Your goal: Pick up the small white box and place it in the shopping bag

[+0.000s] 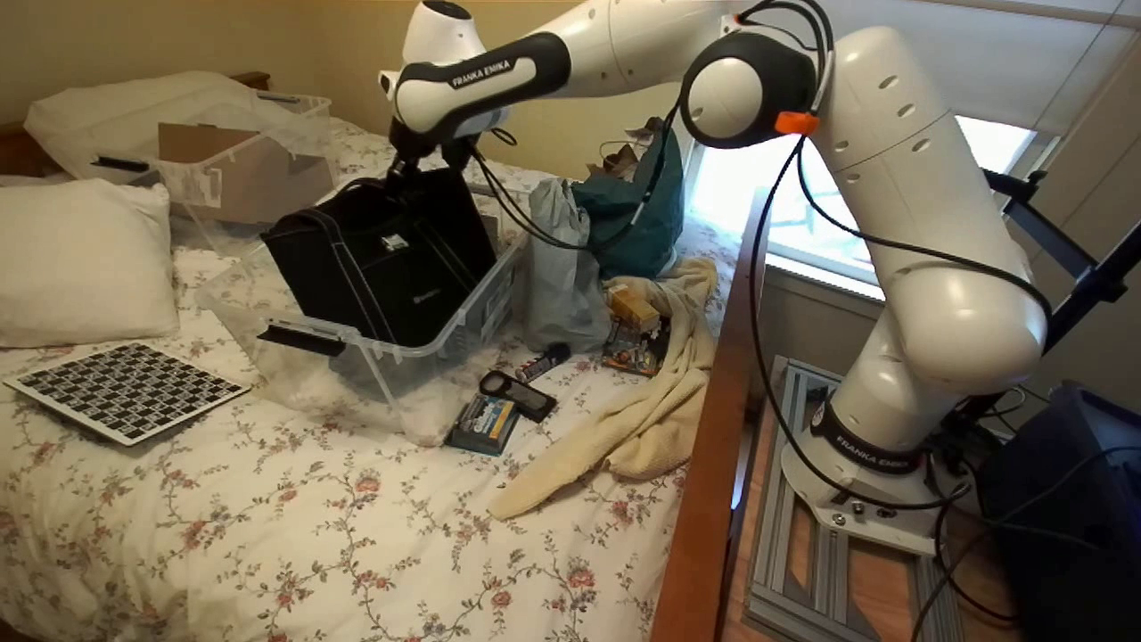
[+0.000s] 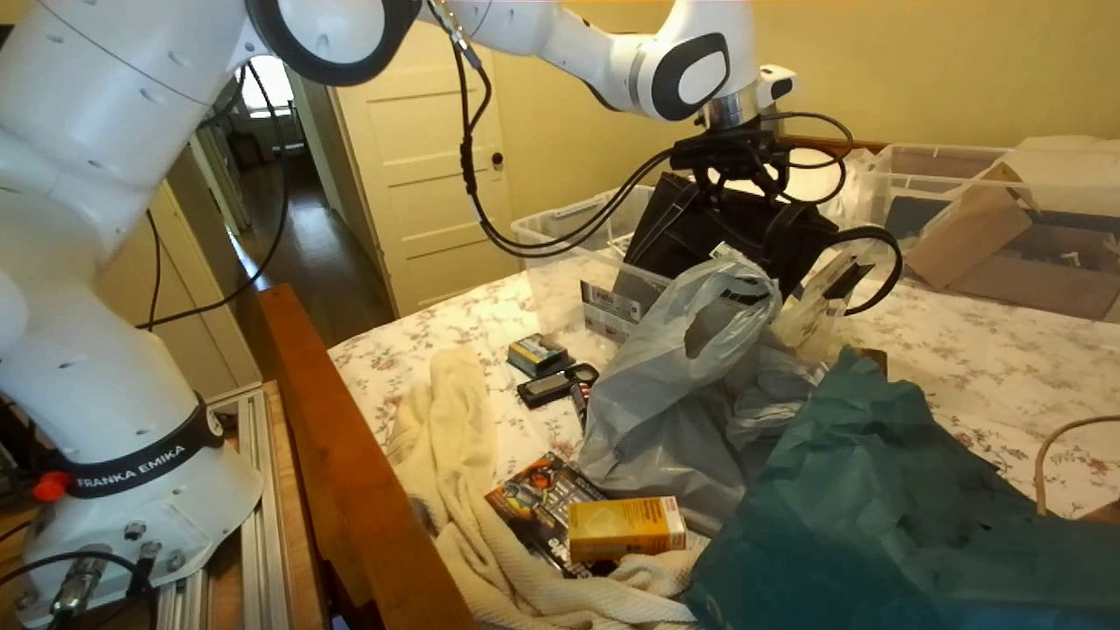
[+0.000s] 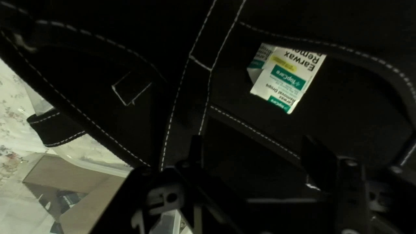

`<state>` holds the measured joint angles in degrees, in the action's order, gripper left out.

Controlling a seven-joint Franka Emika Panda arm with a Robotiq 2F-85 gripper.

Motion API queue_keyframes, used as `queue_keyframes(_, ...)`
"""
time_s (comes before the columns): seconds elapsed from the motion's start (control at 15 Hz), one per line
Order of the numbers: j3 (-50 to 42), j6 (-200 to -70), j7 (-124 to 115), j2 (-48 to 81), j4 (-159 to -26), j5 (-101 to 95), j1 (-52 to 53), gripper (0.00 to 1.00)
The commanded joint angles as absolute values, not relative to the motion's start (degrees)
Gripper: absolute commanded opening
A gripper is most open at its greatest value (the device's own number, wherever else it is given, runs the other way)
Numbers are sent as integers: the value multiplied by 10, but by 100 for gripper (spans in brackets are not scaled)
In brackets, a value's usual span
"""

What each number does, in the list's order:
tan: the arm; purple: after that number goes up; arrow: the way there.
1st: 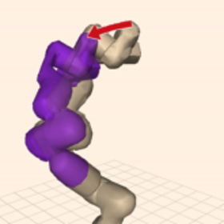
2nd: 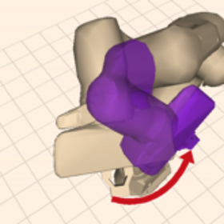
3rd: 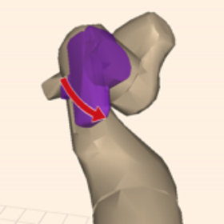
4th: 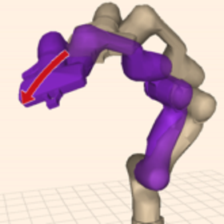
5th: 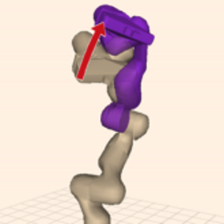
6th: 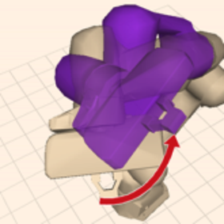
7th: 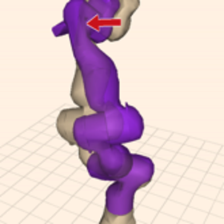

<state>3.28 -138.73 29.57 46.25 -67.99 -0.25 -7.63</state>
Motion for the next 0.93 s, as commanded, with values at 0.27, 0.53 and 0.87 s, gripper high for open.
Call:
queue_keyframes(0.27, 53, -1381, 350, 302, -900, 0, -98, 100)
queue_keyframes(0.53, 56, -1392, 367, 248, -979, 11, -103, 100)
queue_keyframes(0.87, 45, -1377, 348, 292, -915, 0, -92, 100)
